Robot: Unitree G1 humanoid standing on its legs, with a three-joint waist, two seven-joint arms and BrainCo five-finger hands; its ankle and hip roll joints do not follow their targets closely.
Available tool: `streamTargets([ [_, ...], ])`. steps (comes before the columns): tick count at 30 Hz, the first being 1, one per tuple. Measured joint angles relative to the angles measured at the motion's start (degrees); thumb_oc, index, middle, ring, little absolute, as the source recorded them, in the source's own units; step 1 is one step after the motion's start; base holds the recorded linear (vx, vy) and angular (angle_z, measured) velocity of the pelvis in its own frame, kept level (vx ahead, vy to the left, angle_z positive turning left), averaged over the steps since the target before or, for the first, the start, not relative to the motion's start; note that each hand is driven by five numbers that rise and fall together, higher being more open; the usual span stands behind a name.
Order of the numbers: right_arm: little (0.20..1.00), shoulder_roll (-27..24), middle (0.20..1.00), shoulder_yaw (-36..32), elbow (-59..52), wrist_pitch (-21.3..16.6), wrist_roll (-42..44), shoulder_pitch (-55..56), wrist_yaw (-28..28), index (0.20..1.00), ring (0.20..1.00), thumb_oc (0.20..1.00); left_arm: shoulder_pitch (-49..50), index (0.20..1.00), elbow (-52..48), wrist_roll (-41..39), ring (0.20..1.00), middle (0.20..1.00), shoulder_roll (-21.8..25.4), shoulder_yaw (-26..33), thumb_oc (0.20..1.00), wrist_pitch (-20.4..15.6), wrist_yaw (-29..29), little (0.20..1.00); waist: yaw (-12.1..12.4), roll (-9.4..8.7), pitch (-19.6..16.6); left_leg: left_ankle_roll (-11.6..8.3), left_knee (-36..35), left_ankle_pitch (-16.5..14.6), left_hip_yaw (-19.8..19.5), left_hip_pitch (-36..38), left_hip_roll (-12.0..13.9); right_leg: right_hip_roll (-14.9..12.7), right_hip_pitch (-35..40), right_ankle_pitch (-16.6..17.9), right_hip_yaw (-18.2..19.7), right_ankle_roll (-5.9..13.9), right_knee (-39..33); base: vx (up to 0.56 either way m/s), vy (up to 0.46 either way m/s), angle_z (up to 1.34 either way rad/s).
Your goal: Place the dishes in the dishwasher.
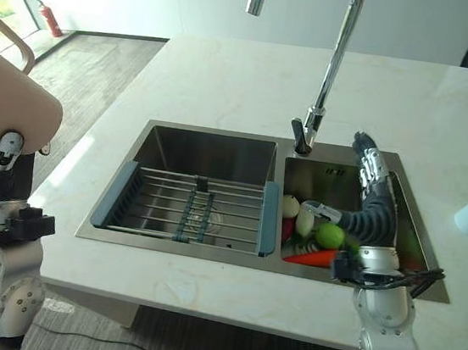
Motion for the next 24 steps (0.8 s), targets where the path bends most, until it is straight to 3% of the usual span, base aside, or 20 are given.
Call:
streamTargets([
  [1, 1.0, -1.0, 1.0, -0.8, -0.5, -1.0, -0.4, 0.0, -0.4, 1.0, 1.0, 1.0, -3.3, 0.2, 0.4, -0.4, 0.2, 0.2, 0.0, -1.2, 0.2, 0.0, -0.7, 0.2, -1.2, -2.16, 0.5, -7.36, -0.5, 3.4, 0.5, -1.6, -0.9, -2.6, -1.4, 0.5, -2.8, -1.38, -0.6, -0.24, 0.24, 0.93],
  [2, 1.0, -1.5, 1.0, -2.0, -1.0, -1.3, -0.4, -0.5, -0.4, 1.0, 1.0, 1.0, -6.9, 0.2, 0.6, -0.6, 0.2, 0.2, 0.5, -1.3, 0.2, -0.3, -1.6, 0.2, -1.4, -5.23, 2.6, -1.83, 9.3, -0.7, 6.5, -4.6, -1.7, -5.8, -1.9, 1.6, -5.2, -1.02, -0.4, -0.25, 0.329, 0.95],
  [3, 1.0, -1.4, 1.0, -3.0, -1.3, -1.3, -0.3, -0.6, -0.5, 1.0, 1.0, 1.0, -7.5, 0.2, 0.7, -0.7, 0.2, 0.2, 0.9, -1.3, 0.2, -0.8, -2.2, 0.2, -1.3, -7.3, 3.3, 2.96, 20.8, -5.6, 9.7, -5.3, -0.9, -7.4, -1.6, 1.9, -6.1, -1.09, -0.1, -0.21, 0.357, 0.71],
  [4, 1.0, -1.4, 1.0, -4.5, -1.8, -1.8, -0.2, -0.6, -0.7, 1.0, 1.0, 1.0, -7.3, 0.2, 0.9, -1.1, 0.2, 0.2, 0.9, -1.2, 0.2, -0.9, -2.3, 0.2, -2.3, -6.62, 3.3, 2.87, 24.5, -8.8, 10.2, -3.1, 1.1, -7.2, -0.5, 1.9, -7.7, -0.78, -0.1, -0.22, 0.391, 0.71],
  [5, 1.0, -1.1, 1.0, -6.0, -2.0, -2.1, 0.2, -0.6, -0.9, 1.0, 1.0, 1.0, -7.5, 0.2, 1.8, -1.2, 0.2, 0.2, 0.7, -1.4, 0.2, -0.9, -2.8, 0.2, -4.1, -5.21, 3.3, 1.63, 21.2, -10.3, 11.4, 1.4, 2.7, -6.7, 0.7, 2.0, -9.3, -0.72, 0.0, -0.24, 0.463, 0.93],
  [7, 1.0, -1.1, 1.0, -8.5, -2.1, -2.4, 0.4, -0.6, -1.3, 1.0, 1.0, 1.0, -8.8, 0.2, 4.4, -1.2, 0.2, 0.2, 0.7, -1.7, 0.2, -0.8, -4.2, 0.2, -7.0, -1.15, 3.0, 1.87, 8.0, -10.0, 14.7, 7.8, 2.7, -6.4, 0.9, 2.3, -9.2, -0.24, 1.7, -0.22, 0.458, 1.11],
  [8, 1.0, -1.1, 1.0, -9.0, -2.2, -2.3, 0.7, -0.7, -1.6, 1.0, 1.0, 1.0, -9.2, 0.2, 5.6, -1.2, 0.2, 0.2, 0.7, -1.9, 0.2, -0.5, -4.4, 0.2, -7.5, 1.02, 2.9, 4.11, 2.6, -7.4, 15.1, 9.1, 1.9, -6.4, -0.1, 2.5, -9.1, 0.52, 3.7, -0.19, 0.396, 0.99],
  [9, 1.0, -0.8, 1.0, -8.5, -2.2, -2.3, 0.8, -0.7, -2.0, 1.0, 1.0, 1.0, -9.0, 0.2, 5.3, -1.5, 0.2, 0.2, 0.7, -2.0, 0.2, -0.5, -4.5, 0.2, -7.3, 1.52, 2.8, 3.26, -0.6, -7.0, 14.5, 10.1, 0.3, -7.4, -1.5, 1.8, -8.8, 1.58, 5.8, -0.19, 0.381, 0.86],
  [11, 1.0, 2.3, 1.0, -6.7, -1.8, -2.2, 0.6, -0.1, -1.9, 1.0, 1.0, 1.0, -8.3, 0.2, 4.6, -1.6, 0.2, 0.2, 0.7, -2.5, 0.2, -0.3, -4.3, 0.2, -4.8, -1.45, 2.5, 5.11, -0.6, -6.6, 11.3, 8.0, -4.9, -13.4, -3.9, 1.9, -6.6, 2.15, 9.2, -0.23, 0.501, 0.87],
  [12, 1.0, 5.7, 1.0, -5.3, -1.7, -2.2, -0.3, 0.2, -1.7, 1.0, 1.0, 1.0, -8.2, 0.2, 4.0, -1.6, 0.2, 0.2, 0.9, -2.3, 0.2, 0.2, -4.2, 0.2, -2.9, -3.11, 2.0, 7.26, -0.6, -6.4, 9.1, 6.7, -7.9, -16.4, -5.5, 3.7, -5.6, 4.33, 10.8, -0.21, 0.551, 0.86],
  [13, 1.0, 7.4, 1.0, -5.0, -2.0, -2.2, -0.9, 0.4, -1.5, 1.0, 1.0, 1.0, -8.0, 0.2, 3.6, -1.6, 0.2, 0.2, 1.0, -2.0, 0.2, 0.8, -3.9, 0.2, -1.9, -3.58, 2.0, 8.24, -0.6, -6.2, 8.0, 6.2, -9.1, -18.2, -5.9, 5.6, -5.9, 6.56, 12.1, -0.19, 0.565, 0.92],
  [14, 1.0, 8.3, 1.0, -3.3, -1.6, -2.2, -2.4, 0.1, -1.0, 1.0, 1.0, 1.0, -7.5, 0.2, 2.8, -1.5, 0.2, 0.2, 1.9, -1.7, 0.2, 1.6, -3.1, 0.2, -1.2, -3.45, 2.1, 9.79, -0.6, -6.0, 6.5, 6.0, -10.0, -18.5, -6.3, 5.7, -5.9, 6.35, 12.8, -0.11, 0.393, 0.59],
  [16, 1.0, 8.4, 1.0, -2.0, -1.7, -2.2, -4.0, -0.1, -0.7, 1.0, 1.0, 1.0, -7.6, 0.2, 2.5, -1.2, 0.2, 0.2, 2.5, -1.8, 0.2, 2.0, -2.2, 0.2, -0.2, -3.91, 1.9, 10.24, -0.6, -5.9, 5.2, 5.9, -10.2, -16.7, -5.4, 5.9, -6.9, 6.02, 11.2, -0.09, 0.278, 0.5],
  [19, 1.0, 8.3, 1.0, -1.1, -1.6, -2.3, -4.5, 0.3, -0.7, 1.0, 1.0, 1.0, -7.4, 0.2, 2.5, -0.9, 0.2, 0.2, 2.4, -2.3, 0.2, 3.5, -1.2, 0.2, -0.2, -3.86, 1.9, 10.93, -0.6, -5.5, 1.0, 5.8, -9.9, -15.2, -4.3, 4.5, -4.1, 6.08, 12.1, -0.02, 0.133, 0.66],
  [21, 1.0, 7.9, 1.0, -1.4, -1.6, -2.4, -5.0, 1.1, -1.3, 1.0, 1.0, 1.0, -7.4, 0.2, 2.9, -0.9, 0.2, 0.2, 1.6, -2.7, 0.2, 4.1, -1.7, 0.2, -1.6, -3.48, 1.9, 10.97, -0.6, -5.0, -4.1, 5.8, -8.5, -9.5, -2.9, -1.9, 3.4, 4.59, 12.3, -0.03, 0.076, 1.06],
  [22, 1.0, 7.3, 1.0, -1.5, -1.6, -2.4, -5.3, 1.2, -1.4, 1.0, 1.0, 1.0, -7.3, 0.2, 3.1, -0.9, 0.2, 0.2, 1.6, -2.9, 0.2, 4.1, -2.0, 0.2, -2.0, -3.33, 2.0, 10.69, -0.6, -4.7, -5.7, 5.8, -7.7, -6.8, -3.0, -3.4, 5.6, 3.54, 12.9, -0.02, 0.048, 1.49],
  [23, 1.0, 6.4, 1.0, -2.1, -1.7, -2.4, -5.3, 1.6, -2.5, 1.0, 1.0, 1.0, -7.4, 0.2, 3.4, -1.2, 0.2, 0.2, 0.9, -4.0, 0.2, 4.2, -2.6, 0.2, -2.2, -3.24, 1.9, 10.33, -0.6, -4.4, -10.0, 5.8, -7.0, -1.5, -2.8, -5.8, 11.2, 2.31, 13.7, -0.01, 0.02, 1.62],
  [24, 1.0, 5.7, 1.0, -3.3, -1.7, -2.6, -5.1, 2.2, -3.1, 1.0, 1.0, 1.0, -7.1, 0.2, 3.3, -1.1, 0.2, 0.2, 0.4, -5.4, 0.2, 4.2, -3.1, 0.2, -2.5, -3.48, 1.8, 10.17, -0.6, -4.1, -12.5, 5.8, -7.0, 1.1, -2.8, -6.8, 14.6, 2.0, 13.6, 0.02, -0.014, 1.78],
])
